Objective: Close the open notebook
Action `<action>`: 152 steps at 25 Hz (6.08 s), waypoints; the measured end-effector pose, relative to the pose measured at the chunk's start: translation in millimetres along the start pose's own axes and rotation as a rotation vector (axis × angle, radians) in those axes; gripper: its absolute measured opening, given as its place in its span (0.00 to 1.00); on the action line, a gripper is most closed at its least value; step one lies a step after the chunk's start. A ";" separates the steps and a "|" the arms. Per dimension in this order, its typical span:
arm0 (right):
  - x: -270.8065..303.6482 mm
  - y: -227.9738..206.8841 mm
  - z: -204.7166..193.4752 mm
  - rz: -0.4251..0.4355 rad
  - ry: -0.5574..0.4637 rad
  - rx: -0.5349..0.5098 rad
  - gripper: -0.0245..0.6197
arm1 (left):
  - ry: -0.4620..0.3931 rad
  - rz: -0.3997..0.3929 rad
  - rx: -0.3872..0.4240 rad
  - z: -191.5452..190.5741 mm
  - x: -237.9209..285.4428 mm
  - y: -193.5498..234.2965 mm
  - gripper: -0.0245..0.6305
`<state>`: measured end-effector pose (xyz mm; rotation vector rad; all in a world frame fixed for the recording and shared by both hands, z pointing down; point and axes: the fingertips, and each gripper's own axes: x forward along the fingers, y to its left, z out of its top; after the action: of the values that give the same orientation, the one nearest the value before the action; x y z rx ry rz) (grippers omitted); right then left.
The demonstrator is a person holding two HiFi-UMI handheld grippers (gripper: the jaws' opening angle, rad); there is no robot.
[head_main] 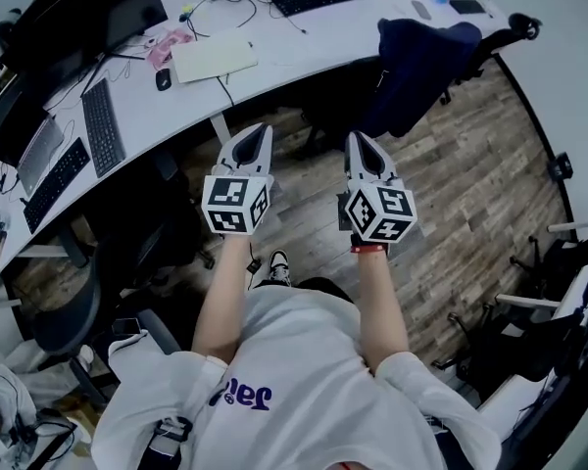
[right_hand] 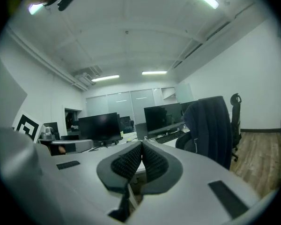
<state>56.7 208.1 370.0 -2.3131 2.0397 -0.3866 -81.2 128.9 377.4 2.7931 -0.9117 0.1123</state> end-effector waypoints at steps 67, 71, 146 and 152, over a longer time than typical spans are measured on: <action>519.5 126.8 -48.6 0.708 0.255 -0.041 0.06 | 0.091 0.627 -0.497 -114.2 201.1 403.8 0.24; 533.9 138.5 -61.3 0.716 0.282 -0.060 0.06 | 0.079 0.613 -0.580 -128.4 204.5 425.6 0.29; 589.9 78.4 -58.0 0.594 0.258 -0.053 0.06 | 0.211 0.620 -0.322 -129.9 272.4 454.8 0.12; 591.1 66.1 -56.9 0.578 0.252 -0.026 0.06 | 0.183 0.617 -0.314 -124.6 282.2 444.5 0.10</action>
<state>44.5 -372.9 509.1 -1.6301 2.7043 -0.6356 -117.4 -357.9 610.8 2.0996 -1.5506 0.2805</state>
